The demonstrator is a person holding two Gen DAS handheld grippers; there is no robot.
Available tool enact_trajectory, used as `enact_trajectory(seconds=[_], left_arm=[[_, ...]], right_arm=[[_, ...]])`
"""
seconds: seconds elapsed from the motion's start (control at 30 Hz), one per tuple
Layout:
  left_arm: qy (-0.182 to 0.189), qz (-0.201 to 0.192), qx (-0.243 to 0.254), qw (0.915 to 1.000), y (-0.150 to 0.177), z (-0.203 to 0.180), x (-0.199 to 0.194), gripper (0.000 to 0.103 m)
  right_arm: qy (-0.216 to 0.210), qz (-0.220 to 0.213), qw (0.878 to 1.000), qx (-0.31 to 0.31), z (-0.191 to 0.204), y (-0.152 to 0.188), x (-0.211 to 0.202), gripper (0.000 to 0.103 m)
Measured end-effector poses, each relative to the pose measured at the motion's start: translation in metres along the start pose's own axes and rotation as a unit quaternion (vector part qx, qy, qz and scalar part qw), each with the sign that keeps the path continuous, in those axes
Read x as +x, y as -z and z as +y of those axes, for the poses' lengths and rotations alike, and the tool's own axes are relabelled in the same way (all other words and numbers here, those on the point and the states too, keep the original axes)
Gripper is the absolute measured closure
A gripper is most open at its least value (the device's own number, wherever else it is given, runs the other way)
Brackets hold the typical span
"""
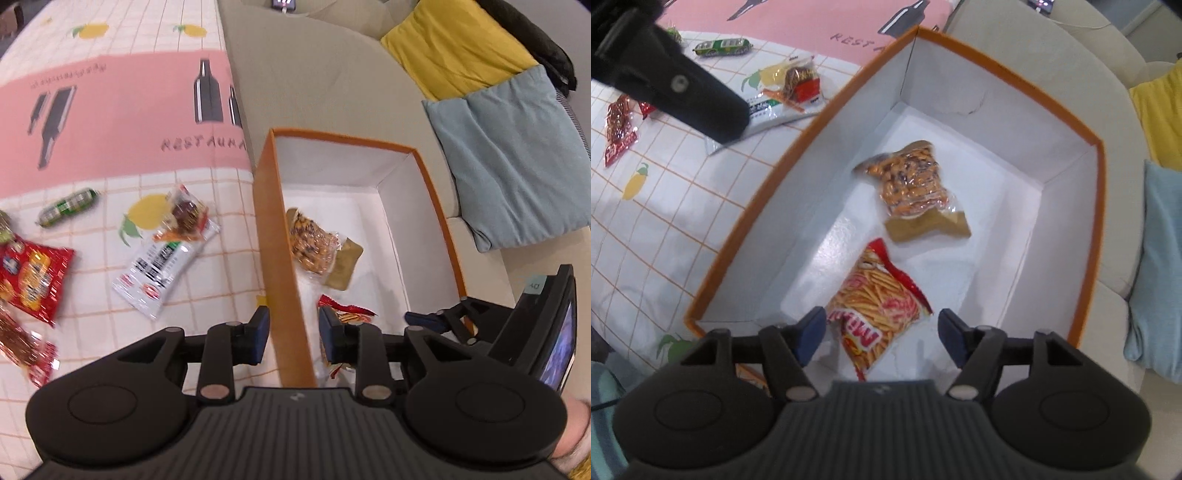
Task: Organize snacks
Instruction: 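Open left tool dropping peanut bag into box while right tool releases chips bag, then move both tools back from the box to the snack pile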
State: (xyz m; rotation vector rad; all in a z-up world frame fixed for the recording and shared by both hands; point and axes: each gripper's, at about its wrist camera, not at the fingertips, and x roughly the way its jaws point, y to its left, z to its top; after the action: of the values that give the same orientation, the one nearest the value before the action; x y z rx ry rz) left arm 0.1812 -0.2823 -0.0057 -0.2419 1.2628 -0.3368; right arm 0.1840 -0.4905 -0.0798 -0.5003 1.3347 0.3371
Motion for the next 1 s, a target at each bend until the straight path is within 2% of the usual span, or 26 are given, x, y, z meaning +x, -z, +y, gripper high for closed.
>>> enact_trajectory(seconds=[0.13,0.3,0.6,0.77,1.0], left_arm=[[0.001,-0.022,0.018,0.9996,0.002,0.008,-0.025,0.070],[-0.001,-0.051,0.043,0.9978,0.006,0.027,-0.058,0.070],[-0.027,-0.092,0.063,0.9934,0.022,0.096,-0.105,0.070],[-0.060,-0.120,0.058,0.9892,0.032,0.148,-0.119,0.070],[-0.080,-0.109,0.026,0.9905,0.049,0.213,-0.118,0.061]], right_arm=[[0.009,-0.016,1.000,0.014,0.011,-0.003,-0.020,0.035],[0.016,-0.060,0.998,0.023,0.031,-0.010,-0.051,0.034],[-0.001,-0.151,0.986,0.069,0.094,-0.038,-0.079,0.033],[-0.013,-0.196,0.976,0.090,0.143,-0.057,-0.076,0.033],[-0.040,-0.224,0.966,0.120,0.208,-0.072,-0.057,0.033]])
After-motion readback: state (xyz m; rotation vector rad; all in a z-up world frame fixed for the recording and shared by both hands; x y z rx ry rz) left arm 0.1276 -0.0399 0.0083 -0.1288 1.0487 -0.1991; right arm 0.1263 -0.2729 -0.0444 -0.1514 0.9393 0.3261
